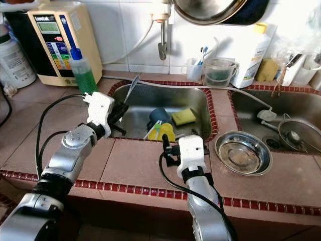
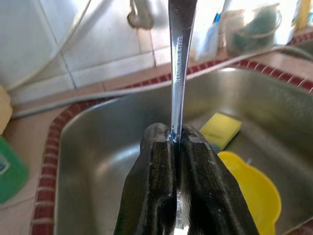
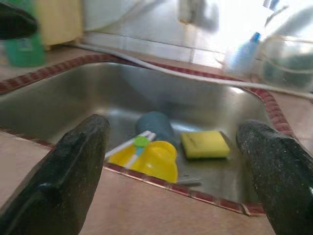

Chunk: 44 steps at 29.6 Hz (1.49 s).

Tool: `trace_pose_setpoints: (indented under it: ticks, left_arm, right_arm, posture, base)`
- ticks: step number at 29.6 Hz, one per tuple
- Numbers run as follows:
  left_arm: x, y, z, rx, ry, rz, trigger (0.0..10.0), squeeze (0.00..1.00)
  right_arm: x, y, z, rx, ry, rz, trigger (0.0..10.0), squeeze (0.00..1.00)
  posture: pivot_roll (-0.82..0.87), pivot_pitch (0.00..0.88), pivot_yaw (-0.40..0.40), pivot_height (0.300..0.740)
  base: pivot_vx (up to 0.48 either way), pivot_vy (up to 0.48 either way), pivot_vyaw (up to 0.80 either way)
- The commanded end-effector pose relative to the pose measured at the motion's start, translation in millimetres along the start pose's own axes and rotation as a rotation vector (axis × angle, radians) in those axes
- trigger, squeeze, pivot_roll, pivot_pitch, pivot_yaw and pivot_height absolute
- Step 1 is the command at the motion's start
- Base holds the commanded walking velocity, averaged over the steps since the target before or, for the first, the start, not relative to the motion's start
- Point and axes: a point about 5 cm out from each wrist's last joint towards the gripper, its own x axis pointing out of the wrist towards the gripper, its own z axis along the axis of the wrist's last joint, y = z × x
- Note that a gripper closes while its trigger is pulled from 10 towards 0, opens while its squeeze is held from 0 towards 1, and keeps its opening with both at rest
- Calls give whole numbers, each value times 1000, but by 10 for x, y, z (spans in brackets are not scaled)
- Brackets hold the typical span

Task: Kitchen organization

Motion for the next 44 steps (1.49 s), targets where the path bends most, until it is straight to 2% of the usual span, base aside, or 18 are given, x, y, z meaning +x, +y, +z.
trace_pose_setpoints:
  ticks: [1,7,15,19,25,26,29,35,39,44]
  left_arm:
    - [38,15,47,29,-3,-5,10000,0]
    - [131,14,40,89,33,-36,10000,0]
    - [191,10,36,87,56,-36,10000,0]
    - [202,1,22,68,51,-25,10000,0]
    - [195,4,-22,-79,7,78,10000,0]
    - [195,4,-22,-79,7,78,10000,0]
    - [145,-32,-75,-188,-52,160,10000,0]
    - [89,-63,-124,-215,-77,204,10000,0]
    - [-43,-83,-222,-241,-102,277,10000,0]
    - [-173,-48,-298,-253,-109,340,10000,0]
  right_arm:
    - [-3,20,54,6,-13,16,10000,0]
    - [-20,50,94,32,5,25,10000,0]
    - [-73,29,88,18,17,-7,10000,0]
    - [-71,-14,98,2,9,-33,10000,0]
    - [94,-175,172,-42,-50,-93,10000,0]
    - [94,-175,172,-42,-50,-93,10000,0]
    - [244,-233,199,-37,-78,-108,10000,0]
    - [295,-258,160,-41,-77,-114,10000,0]
    - [341,-265,158,-34,-101,-123,10000,0]
    - [348,-288,139,-26,-115,-135,10000,0]
  posture:
    - [-138,24,32,740]
    - [-134,38,24,740]
    - [-190,37,49,740]
    - [-222,24,64,740]
    - [-244,0,58,740]
    - [-244,0,58,740]
    - [-225,0,46,740]
    - [-218,0,48,740]
    - [-226,0,68,740]
    - [-210,0,55,740]
  base:
    - [0,0,0]
    - [0,0,0]
    - [0,0,0]
    - [0,0,0]
    - [0,0,0]
    - [0,0,0]
    - [0,0,0]
    - [0,0,0]
    - [0,0,0]
    - [0,0,0]
